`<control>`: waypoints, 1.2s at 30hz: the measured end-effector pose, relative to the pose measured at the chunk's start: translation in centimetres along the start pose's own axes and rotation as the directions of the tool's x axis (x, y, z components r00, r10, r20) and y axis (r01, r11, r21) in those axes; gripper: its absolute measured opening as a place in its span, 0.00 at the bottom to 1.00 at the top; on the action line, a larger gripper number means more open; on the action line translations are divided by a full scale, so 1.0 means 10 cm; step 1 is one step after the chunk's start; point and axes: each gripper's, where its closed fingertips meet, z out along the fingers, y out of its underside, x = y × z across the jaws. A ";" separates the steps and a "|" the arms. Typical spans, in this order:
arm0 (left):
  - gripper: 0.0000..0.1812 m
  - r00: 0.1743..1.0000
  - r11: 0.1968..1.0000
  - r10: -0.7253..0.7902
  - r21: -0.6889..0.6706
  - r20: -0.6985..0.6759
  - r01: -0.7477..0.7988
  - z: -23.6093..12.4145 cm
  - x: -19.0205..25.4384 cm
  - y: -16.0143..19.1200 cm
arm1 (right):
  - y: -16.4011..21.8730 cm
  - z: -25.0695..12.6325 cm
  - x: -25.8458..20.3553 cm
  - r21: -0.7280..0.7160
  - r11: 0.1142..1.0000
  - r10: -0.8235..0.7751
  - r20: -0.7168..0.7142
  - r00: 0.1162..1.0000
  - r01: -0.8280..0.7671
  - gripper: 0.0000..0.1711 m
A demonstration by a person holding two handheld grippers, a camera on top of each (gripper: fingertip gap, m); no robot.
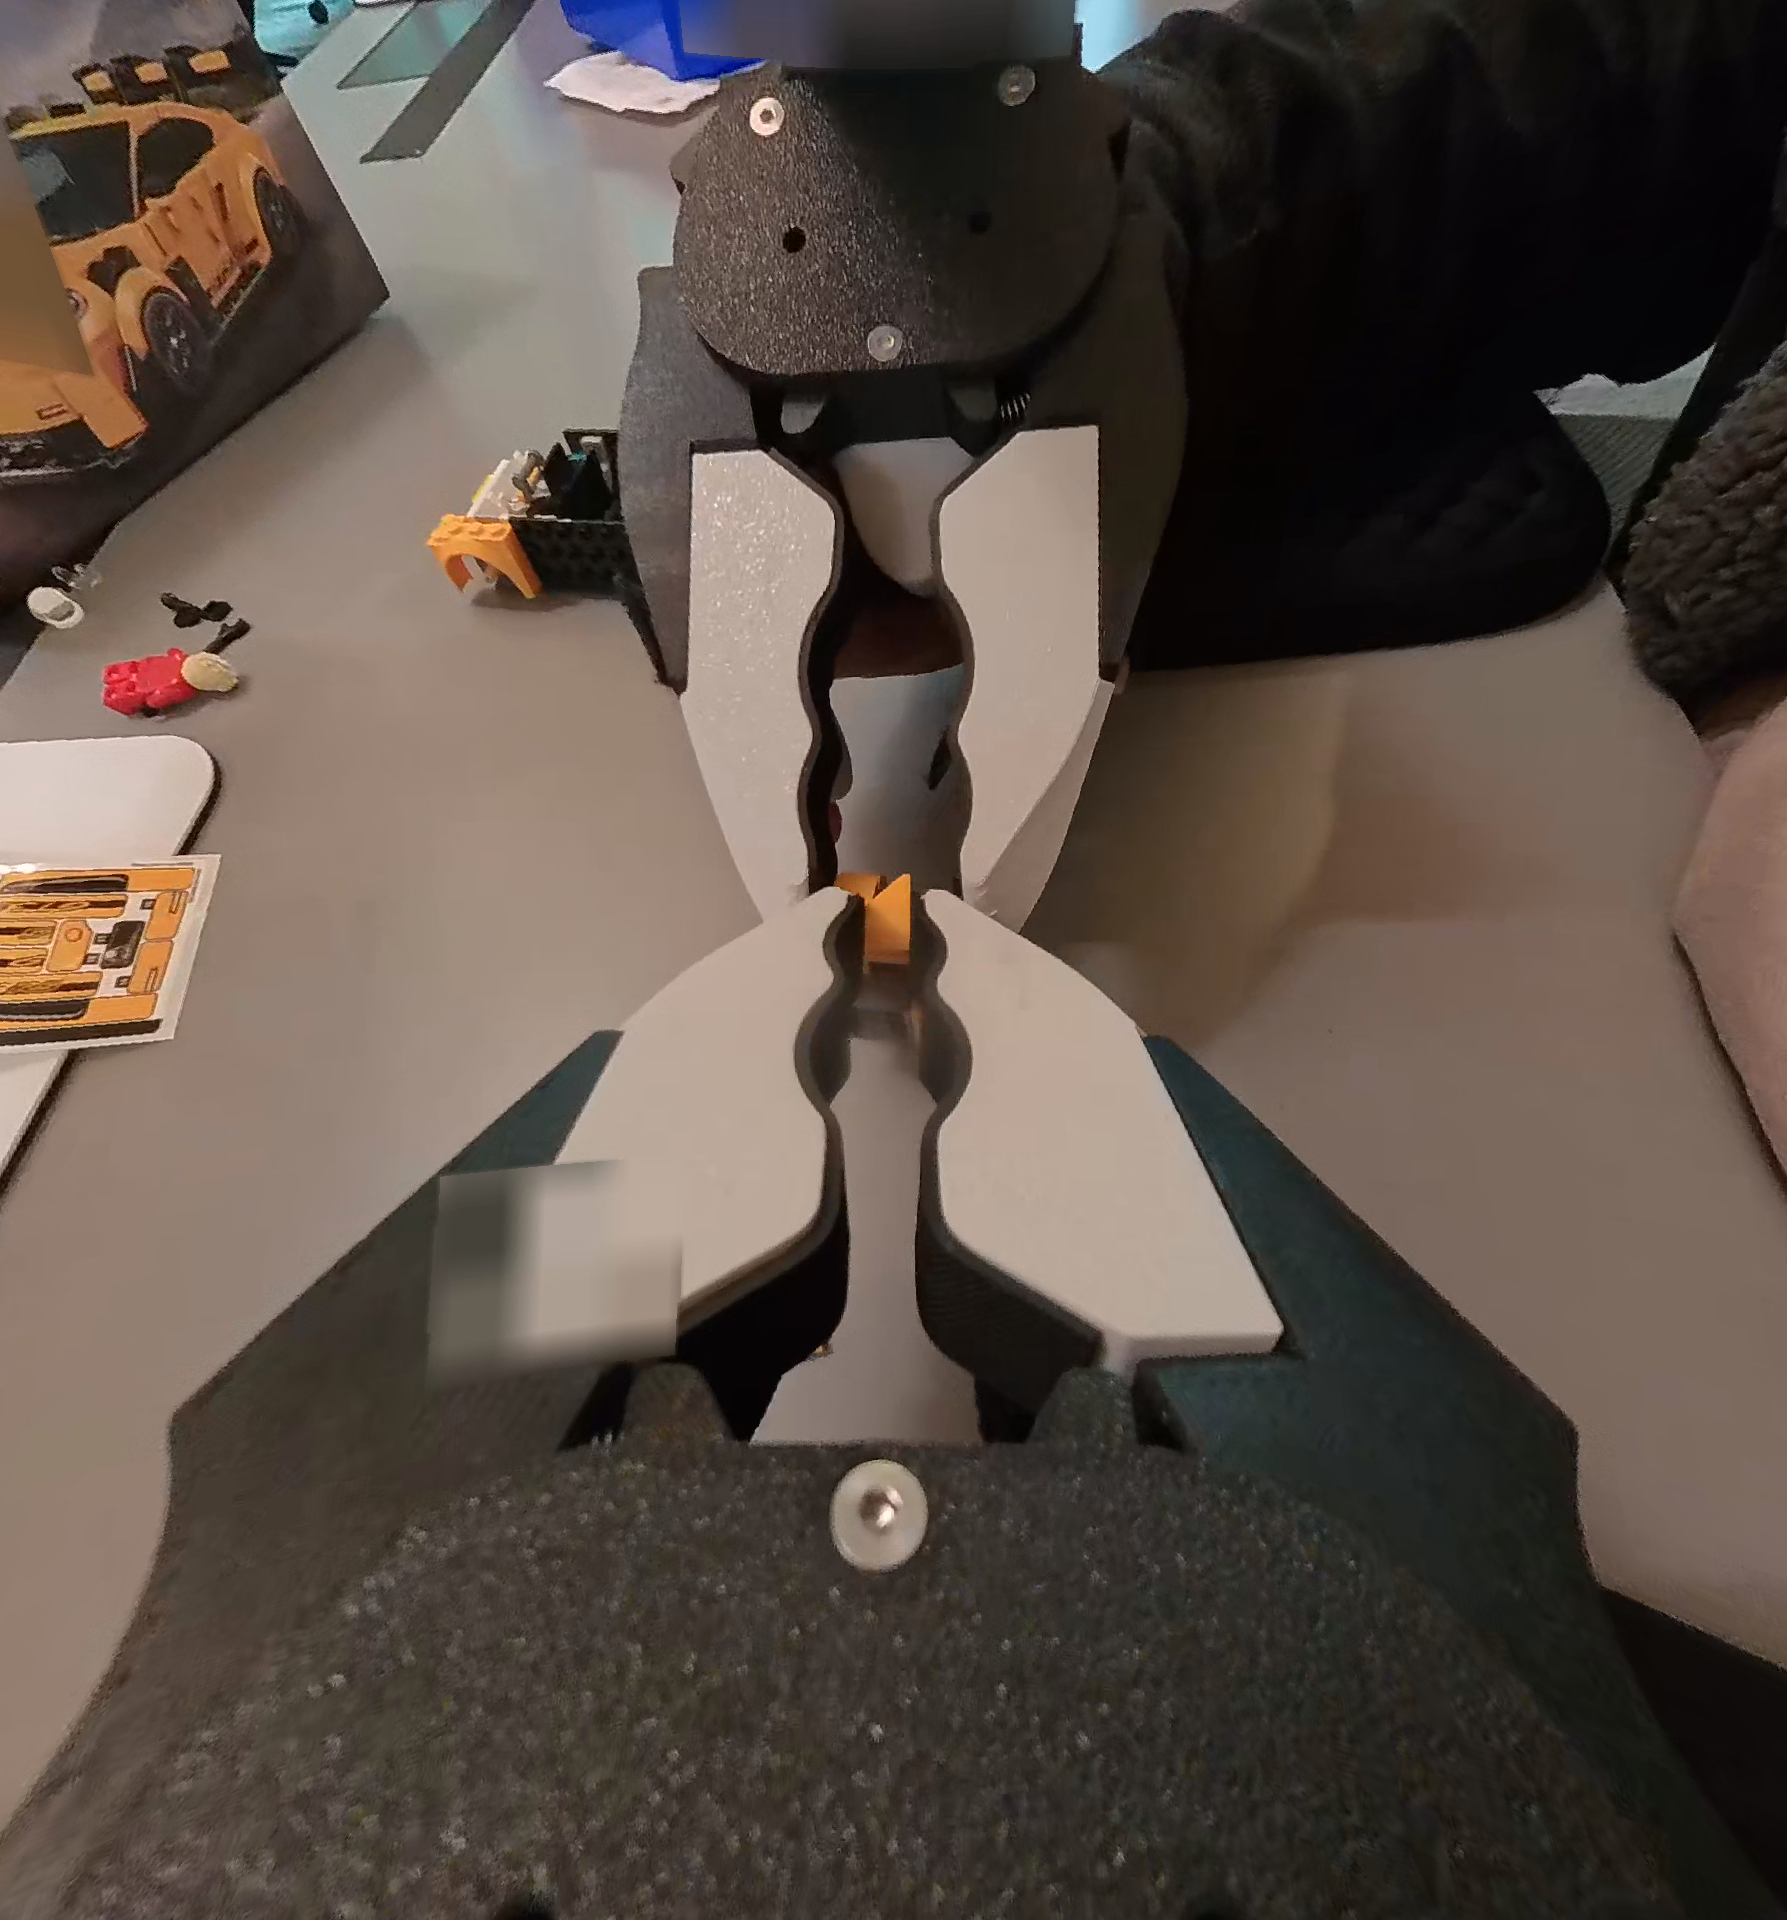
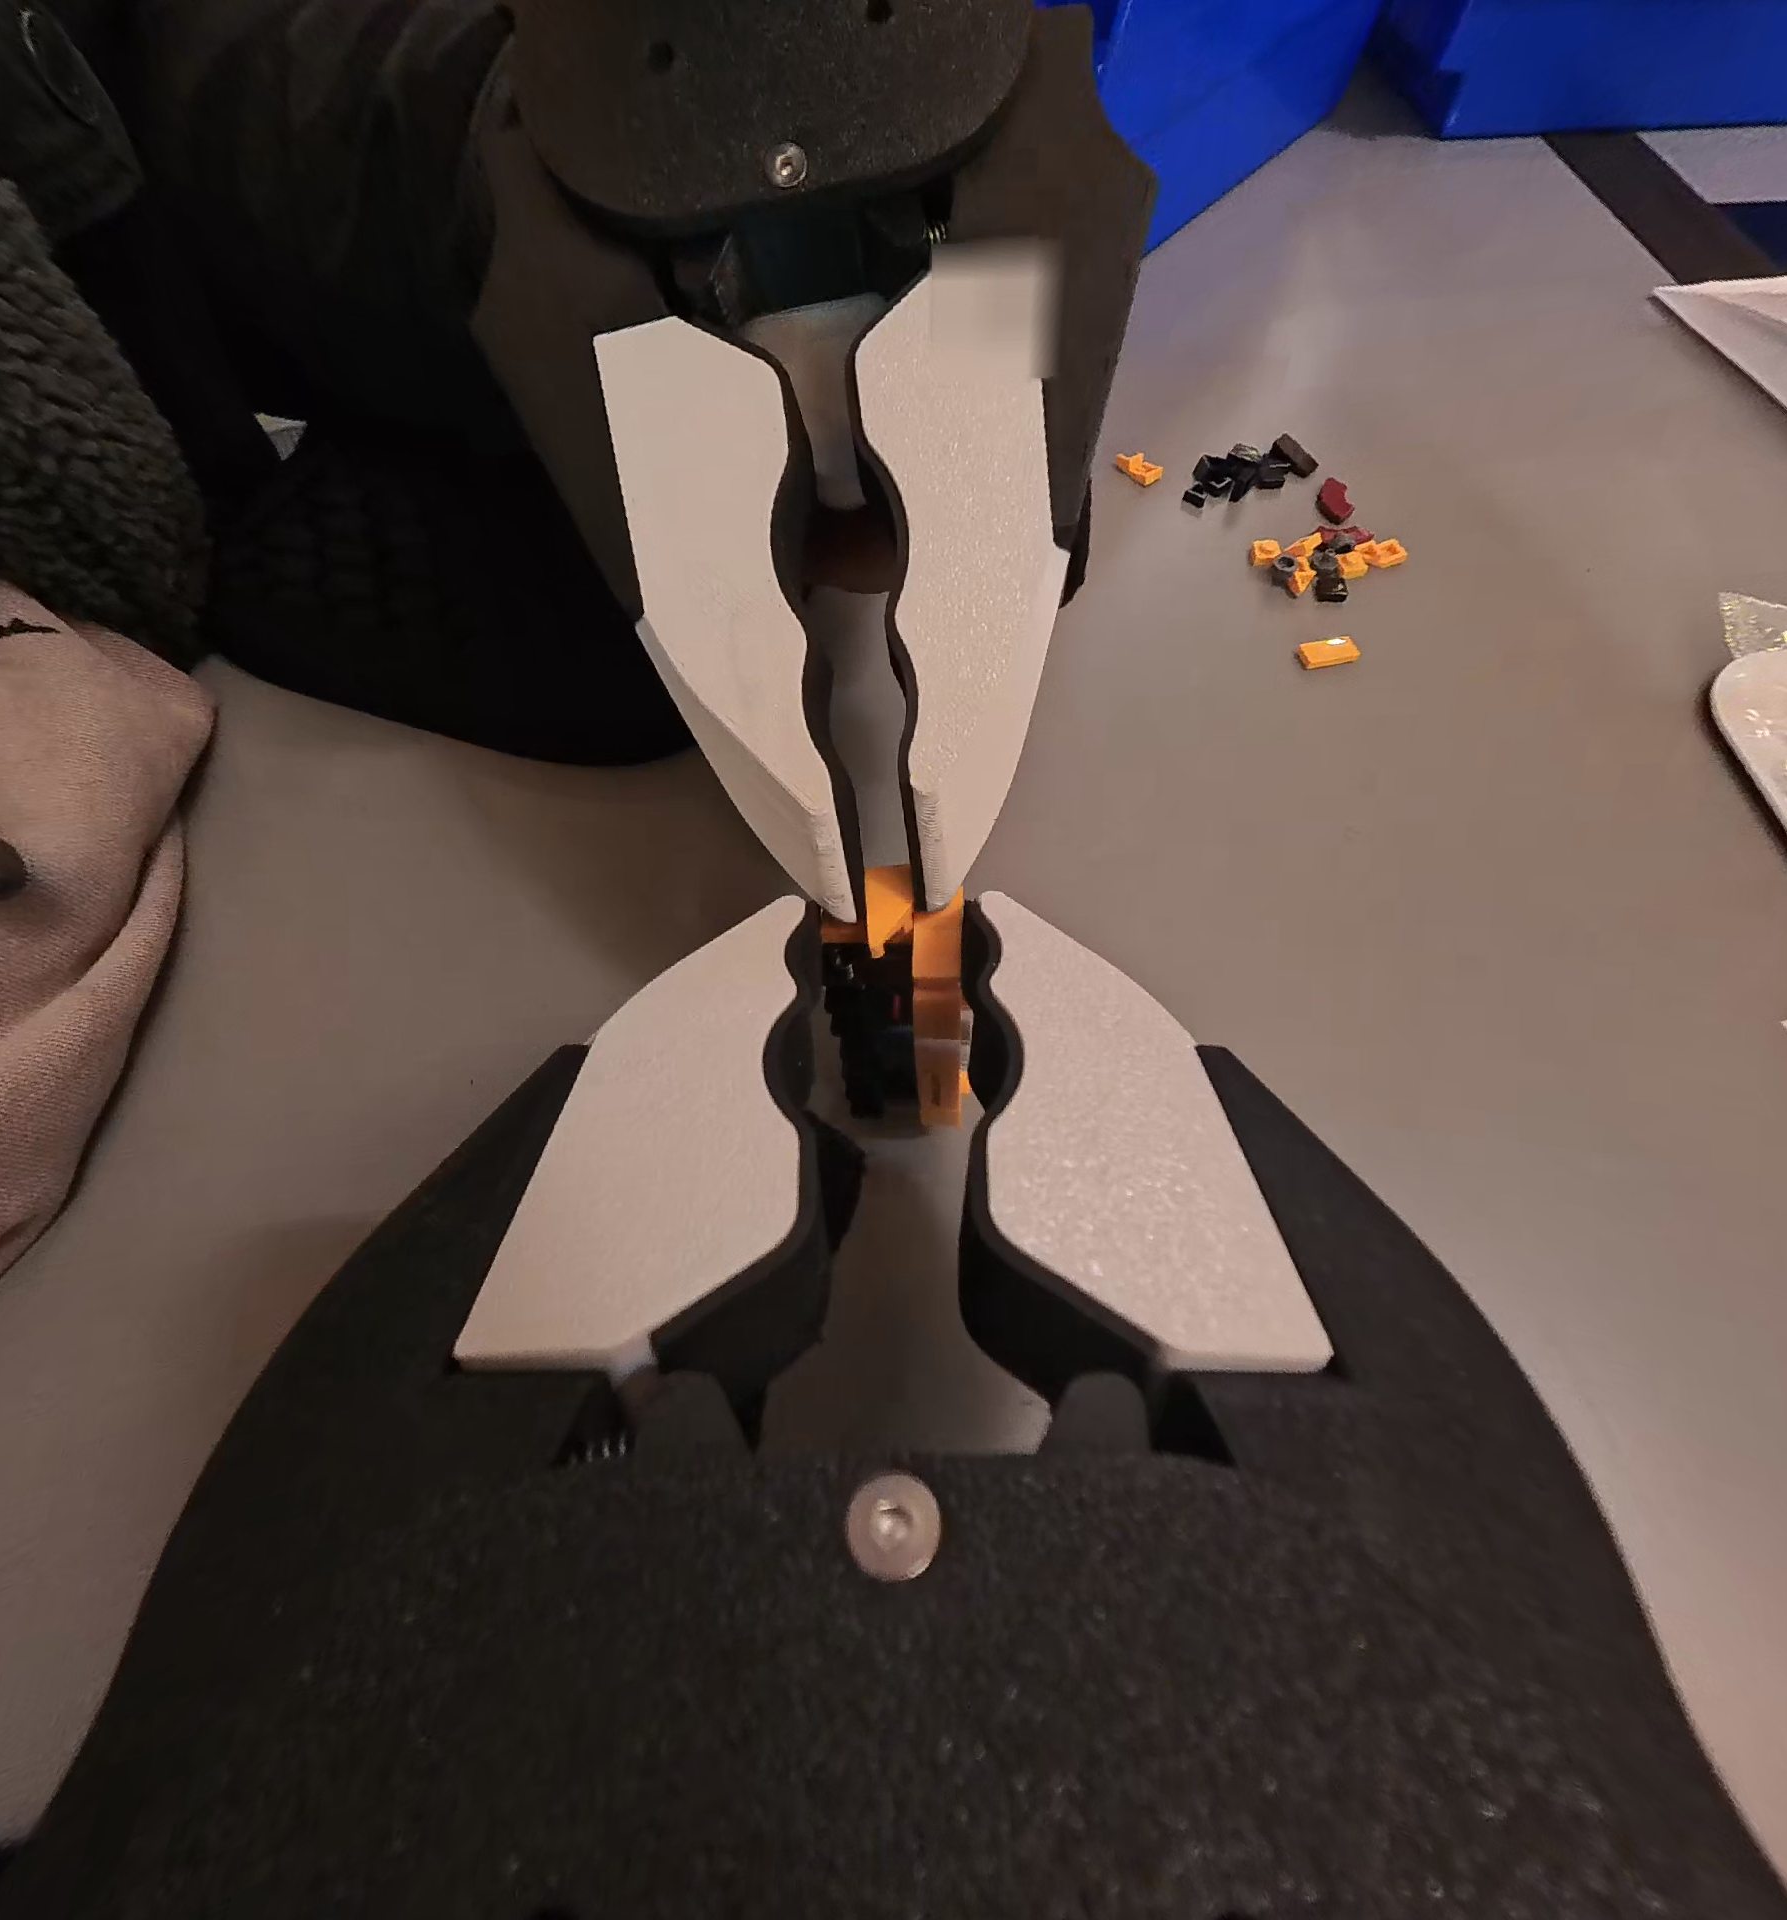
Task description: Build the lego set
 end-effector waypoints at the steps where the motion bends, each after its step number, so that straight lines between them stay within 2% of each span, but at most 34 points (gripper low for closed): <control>1: 0.04 1.000 1.000 -0.007 0.003 -0.008 0.007 0.00 0.00 0.00 | 0.00 0.00 0.00 0.000 1.000 0.000 0.000 1.000 0.000 0.15; 14: 0.04 0.999 1.000 -0.028 0.002 -0.042 0.028 0.03 0.00 -0.01 | 0.01 -0.02 0.01 0.003 1.000 -0.003 -0.002 1.000 0.003 0.15; 19: 0.04 1.000 0.998 0.009 -0.063 -0.026 -0.011 0.08 0.01 0.11 | 0.06 0.00 0.01 -0.027 1.000 -0.014 -0.005 1.000 0.014 0.18; 27: 0.04 0.999 0.999 -0.008 -0.047 -0.036 0.007 0.10 0.02 0.12 | 0.09 0.00 -0.01 -0.038 0.999 -0.013 0.008 1.000 0.013 0.15; 36: 0.04 0.998 0.999 -0.038 -0.009 -0.044 0.038 0.09 0.02 0.09 | 0.08 -0.06 0.04 -0.028 1.000 -0.011 -0.016 1.000 0.010 0.17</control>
